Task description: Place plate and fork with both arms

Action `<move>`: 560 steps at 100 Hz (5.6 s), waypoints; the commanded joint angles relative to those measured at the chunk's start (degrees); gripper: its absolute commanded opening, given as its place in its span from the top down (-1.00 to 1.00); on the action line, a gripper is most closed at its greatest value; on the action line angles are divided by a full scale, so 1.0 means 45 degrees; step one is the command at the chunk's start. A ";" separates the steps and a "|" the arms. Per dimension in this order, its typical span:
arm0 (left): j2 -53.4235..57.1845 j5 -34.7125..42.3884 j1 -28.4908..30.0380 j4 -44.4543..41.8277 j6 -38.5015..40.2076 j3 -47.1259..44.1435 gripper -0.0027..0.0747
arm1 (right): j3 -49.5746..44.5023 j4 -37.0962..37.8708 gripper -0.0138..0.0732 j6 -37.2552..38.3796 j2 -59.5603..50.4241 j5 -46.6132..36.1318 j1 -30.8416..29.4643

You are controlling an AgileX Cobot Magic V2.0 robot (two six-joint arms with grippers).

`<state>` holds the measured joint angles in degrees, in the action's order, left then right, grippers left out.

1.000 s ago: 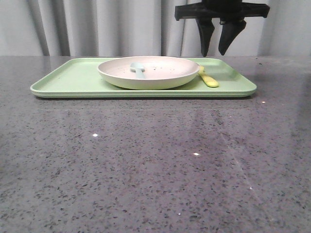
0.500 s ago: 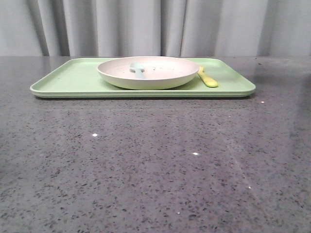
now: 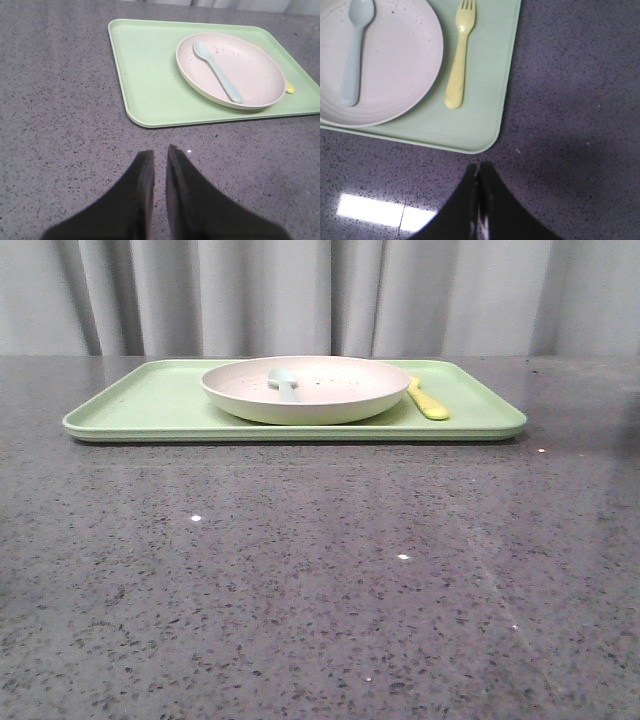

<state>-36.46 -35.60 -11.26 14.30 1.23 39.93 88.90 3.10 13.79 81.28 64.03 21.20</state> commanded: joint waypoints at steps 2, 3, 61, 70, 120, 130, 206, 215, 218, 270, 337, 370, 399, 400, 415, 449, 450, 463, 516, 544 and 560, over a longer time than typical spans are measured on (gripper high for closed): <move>0.0093 0.0987 0.0042 0.0242 0.0148 0.0311 0.98 | -0.1005 0.0107 0.83 -0.0098 -0.1557 -0.1547 -0.0084; 0.0079 0.0987 0.0042 0.0242 0.0148 0.0311 0.98 | -0.1096 0.0107 0.83 -0.0098 -0.1711 -0.1668 -0.0084; 0.2019 0.1258 0.0042 -0.0722 0.0148 -0.0279 0.98 | -0.8134 0.0107 0.83 -0.0098 -0.7528 -0.6801 -0.0084; 0.2385 0.1304 0.0042 -0.0722 0.0148 -0.0544 0.98 | -0.9029 0.0107 0.84 -0.0098 -0.8490 -0.7309 -0.0084; 0.4394 0.1190 0.0042 -0.0722 0.0148 -0.1945 0.98 | -1.2601 0.0119 0.84 -0.0098 -1.2878 -0.8615 -0.0084; 0.4651 0.1139 0.0042 -0.0722 0.0148 -0.2023 0.98 | -1.3032 0.0119 0.84 -0.0098 -1.3411 -0.8625 -0.0084; 0.4834 0.1139 0.0042 -0.0722 0.0148 -0.2028 0.98 | -1.3266 0.0119 0.84 -0.0098 -1.3758 -0.8482 -0.0084; 0.4834 0.1139 0.0042 -0.0722 0.0148 -0.2028 0.98 | -1.3266 0.0119 0.84 -0.0098 -1.3758 -0.8482 -0.0084; 0.4834 0.1139 0.0042 -0.0722 0.0148 -0.2028 0.98 | -1.3266 0.0119 0.84 -0.0098 -1.3758 -0.8482 -0.0084; 0.4834 0.2679 0.0042 -0.1996 0.0148 -0.2332 0.98 | -1.3266 0.0119 0.84 -0.0098 -1.3758 -0.8482 -0.0084; 0.7258 0.6530 0.2974 -0.2225 0.0148 -0.7098 0.98 | -1.3266 0.0109 0.84 -0.0098 -1.3758 -0.8488 -0.0084; 0.8550 0.7768 0.3022 -0.2196 0.0148 -0.9047 0.98 | -1.3266 0.0108 0.84 -0.0098 -1.3741 -0.8515 -0.0084; 0.8550 0.7568 0.3049 -0.2196 0.0148 -0.9047 0.98 | -1.3266 0.0108 0.84 -0.0098 -1.3741 -0.8515 -0.0084; 0.8550 0.7568 0.3049 -0.2196 0.0148 -0.9047 0.98 | -1.3266 0.0108 0.84 -0.0098 -1.3741 -0.8515 -0.0084; 0.8550 0.7568 0.3049 -0.2196 0.0148 -0.9047 0.98 | -1.3266 0.0108 0.84 -0.0098 -1.3741 -0.8515 -0.0084; 0.8550 0.7568 0.3049 -0.2196 0.0148 -0.9047 0.98 | -1.3266 0.0108 0.84 -0.0098 -1.3741 -0.8515 -0.0084; 0.8550 0.7568 0.3049 -0.2196 0.0148 -0.9047 0.98 | -1.3266 0.0108 0.84 -0.0098 -1.3741 -0.8515 -0.0084; 0.8550 0.7568 0.3049 -0.2196 0.0148 -0.9047 0.98 | -1.3266 0.0108 0.84 -0.0098 -1.3741 -0.8515 -0.0084; 0.8550 0.7568 0.3049 -0.2196 0.0148 -0.9047 0.98 | -1.3308 0.1013 0.84 -0.0098 -1.3853 -0.8530 -0.0100; 0.8550 0.7568 0.3049 -0.2196 0.0148 -0.9047 0.98 | -1.5344 0.0612 0.84 -0.0257 -1.4272 -1.1894 -0.1385; 0.8550 0.7568 0.3049 -0.2196 0.0148 -0.9047 0.98 | -1.7284 0.0348 0.84 -0.0293 -1.5059 -1.4135 -0.1921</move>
<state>0.21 -5.55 2.35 4.30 1.23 0.00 13.56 5.25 13.23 14.88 10.39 13.77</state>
